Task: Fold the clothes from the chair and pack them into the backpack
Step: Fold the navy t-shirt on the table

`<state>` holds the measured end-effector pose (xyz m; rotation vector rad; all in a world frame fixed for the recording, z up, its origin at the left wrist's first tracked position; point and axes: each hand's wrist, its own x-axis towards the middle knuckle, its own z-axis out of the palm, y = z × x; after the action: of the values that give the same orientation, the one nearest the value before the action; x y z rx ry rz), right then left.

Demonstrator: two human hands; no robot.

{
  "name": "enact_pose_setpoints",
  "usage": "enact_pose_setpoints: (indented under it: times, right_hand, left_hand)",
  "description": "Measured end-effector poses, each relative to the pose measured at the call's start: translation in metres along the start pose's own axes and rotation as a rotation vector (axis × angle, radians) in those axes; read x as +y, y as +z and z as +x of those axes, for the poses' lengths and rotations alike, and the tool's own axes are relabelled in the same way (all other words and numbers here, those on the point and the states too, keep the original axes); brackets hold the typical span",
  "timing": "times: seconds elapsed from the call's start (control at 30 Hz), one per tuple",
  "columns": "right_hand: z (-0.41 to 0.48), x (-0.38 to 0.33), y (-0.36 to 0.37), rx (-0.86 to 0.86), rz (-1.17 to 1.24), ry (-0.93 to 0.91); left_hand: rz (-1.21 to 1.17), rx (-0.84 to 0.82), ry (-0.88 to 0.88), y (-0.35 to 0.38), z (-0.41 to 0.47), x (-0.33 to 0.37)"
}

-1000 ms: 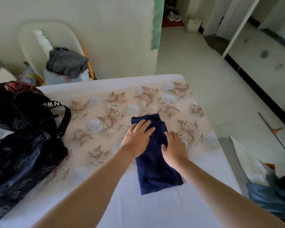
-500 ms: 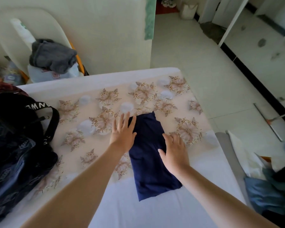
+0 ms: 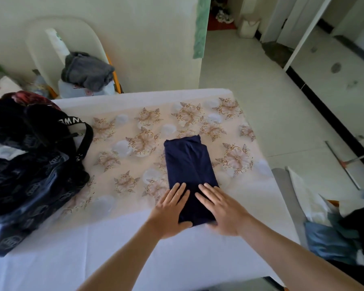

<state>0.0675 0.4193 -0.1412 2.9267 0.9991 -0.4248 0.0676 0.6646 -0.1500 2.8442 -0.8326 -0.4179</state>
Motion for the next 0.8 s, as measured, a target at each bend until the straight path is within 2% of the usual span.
enact_pose_setpoints:
  times: [0.1, 0.2, 0.33, 0.43, 0.5, 0.57, 0.63, 0.73, 0.8]
  right_hand:
    - [0.005, -0.003, -0.006, 0.008, -0.034, 0.015]
    - [0.006, -0.009, -0.019, -0.008, -0.02, 0.026]
    - [0.009, -0.007, -0.04, -0.049, 0.291, 0.162]
    - [0.011, -0.005, -0.059, 0.001, 0.48, 0.239]
    - [0.008, -0.004, -0.071, 0.038, 0.567, 0.315]
    - [0.007, -0.001, -0.078, 0.082, 0.649, 0.398]
    - [0.009, 0.003, -0.079, 0.133, 0.761, 0.491]
    - [0.021, 0.012, -0.073, 0.19, 0.857, 0.646]
    - [0.031, 0.016, -0.063, 0.185, 0.836, 0.732]
  left_hand:
    - [0.068, -0.045, -0.007, -0.003, -0.008, 0.009]
    - [0.03, -0.038, -0.03, -0.004, -0.015, 0.017]
    - [-0.019, -0.013, -0.005, -0.008, -0.024, 0.022]
    - [-0.22, 0.135, -0.074, -0.014, -0.028, 0.021]
    - [-0.458, 0.251, -0.223, -0.028, -0.027, 0.021]
    - [-0.662, 0.26, -0.391, -0.046, -0.016, 0.016]
    - [-0.74, 0.265, -0.459, -0.061, -0.001, 0.007]
    - [-0.687, 0.261, -0.52, -0.075, 0.02, -0.004]
    - [-0.527, 0.37, -0.484, -0.069, 0.029, -0.005]
